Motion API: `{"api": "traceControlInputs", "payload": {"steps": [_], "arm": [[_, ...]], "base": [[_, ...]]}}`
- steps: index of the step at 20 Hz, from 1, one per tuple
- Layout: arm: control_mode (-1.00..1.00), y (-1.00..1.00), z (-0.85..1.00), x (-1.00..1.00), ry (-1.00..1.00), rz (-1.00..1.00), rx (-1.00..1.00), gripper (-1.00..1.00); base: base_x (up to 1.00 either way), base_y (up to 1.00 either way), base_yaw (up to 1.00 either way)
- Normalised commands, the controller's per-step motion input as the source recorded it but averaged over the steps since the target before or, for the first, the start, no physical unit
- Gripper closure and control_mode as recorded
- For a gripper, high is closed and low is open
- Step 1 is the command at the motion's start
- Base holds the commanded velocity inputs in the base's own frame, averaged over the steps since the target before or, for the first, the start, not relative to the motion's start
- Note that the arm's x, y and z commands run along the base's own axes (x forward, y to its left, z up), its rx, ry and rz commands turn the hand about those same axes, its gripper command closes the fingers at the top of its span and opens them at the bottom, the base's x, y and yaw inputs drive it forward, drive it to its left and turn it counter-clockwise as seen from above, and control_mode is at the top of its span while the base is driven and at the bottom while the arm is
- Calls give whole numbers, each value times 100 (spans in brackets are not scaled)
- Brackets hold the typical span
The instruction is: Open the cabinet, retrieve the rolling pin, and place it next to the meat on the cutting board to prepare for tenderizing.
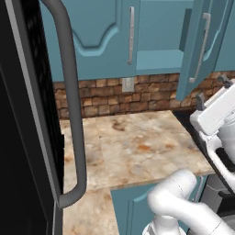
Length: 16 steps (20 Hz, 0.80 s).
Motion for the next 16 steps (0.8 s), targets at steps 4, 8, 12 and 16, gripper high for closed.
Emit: {"api": "traceControlInputs", "payload": {"steps": [4,8,12,16], "arm": [[-100,70,8,-42,-5,-27,-12,-100],[-100,65,3,-10,0,-36,-14,-100],[-100,53,3,0,5,-42,-14,-100],[-100,36,14,6,11,-47,-16,-100]], "base": [[0,0,0],[0,0,0],[0,0,0],[0,0,0]]}}
